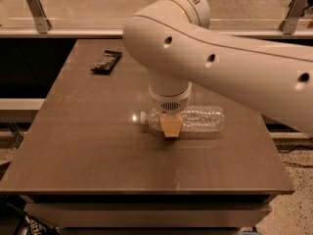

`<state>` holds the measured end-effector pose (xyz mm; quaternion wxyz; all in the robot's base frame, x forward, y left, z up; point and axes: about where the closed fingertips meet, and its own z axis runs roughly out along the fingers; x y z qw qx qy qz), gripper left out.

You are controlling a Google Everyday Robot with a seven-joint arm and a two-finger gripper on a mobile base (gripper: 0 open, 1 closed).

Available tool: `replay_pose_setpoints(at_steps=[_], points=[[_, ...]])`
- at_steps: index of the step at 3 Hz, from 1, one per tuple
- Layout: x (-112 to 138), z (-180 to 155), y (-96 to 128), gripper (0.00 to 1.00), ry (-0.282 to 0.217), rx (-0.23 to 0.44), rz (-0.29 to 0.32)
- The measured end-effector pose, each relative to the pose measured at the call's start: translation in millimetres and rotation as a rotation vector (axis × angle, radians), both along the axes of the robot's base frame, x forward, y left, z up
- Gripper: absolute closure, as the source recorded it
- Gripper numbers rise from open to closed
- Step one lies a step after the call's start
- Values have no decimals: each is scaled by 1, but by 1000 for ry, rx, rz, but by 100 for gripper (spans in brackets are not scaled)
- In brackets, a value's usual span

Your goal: Knock water bottle over

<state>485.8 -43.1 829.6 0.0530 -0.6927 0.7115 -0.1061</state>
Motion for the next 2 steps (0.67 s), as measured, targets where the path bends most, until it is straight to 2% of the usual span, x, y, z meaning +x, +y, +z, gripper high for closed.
replay_pose_setpoints(at_steps=[1,2], points=[[0,2,0,0,-4,0,0],[0,2,0,0,-4,0,0]])
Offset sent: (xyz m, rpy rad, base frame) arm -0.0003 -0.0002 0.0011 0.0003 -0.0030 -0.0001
